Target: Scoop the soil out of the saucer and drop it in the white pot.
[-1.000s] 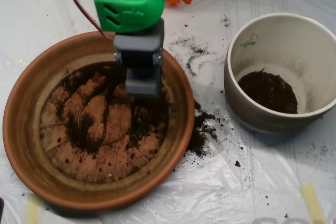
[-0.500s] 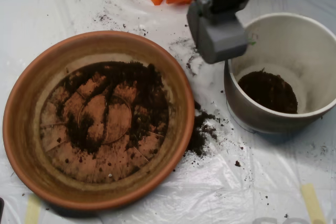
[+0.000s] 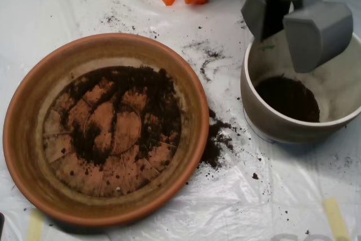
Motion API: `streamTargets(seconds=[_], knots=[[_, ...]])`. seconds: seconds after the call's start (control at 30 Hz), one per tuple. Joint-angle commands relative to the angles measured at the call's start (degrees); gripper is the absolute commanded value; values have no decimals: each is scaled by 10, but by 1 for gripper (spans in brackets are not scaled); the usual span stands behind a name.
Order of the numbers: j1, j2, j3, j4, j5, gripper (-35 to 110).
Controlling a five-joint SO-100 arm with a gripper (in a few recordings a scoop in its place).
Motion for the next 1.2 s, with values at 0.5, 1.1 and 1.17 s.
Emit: streamTargets(seconds=[0.5, 1.1, 1.17], knots=[[272, 96, 163, -92, 49, 41], [512, -166, 250, -149, -20, 63], [520, -201, 229, -142, -26, 64]])
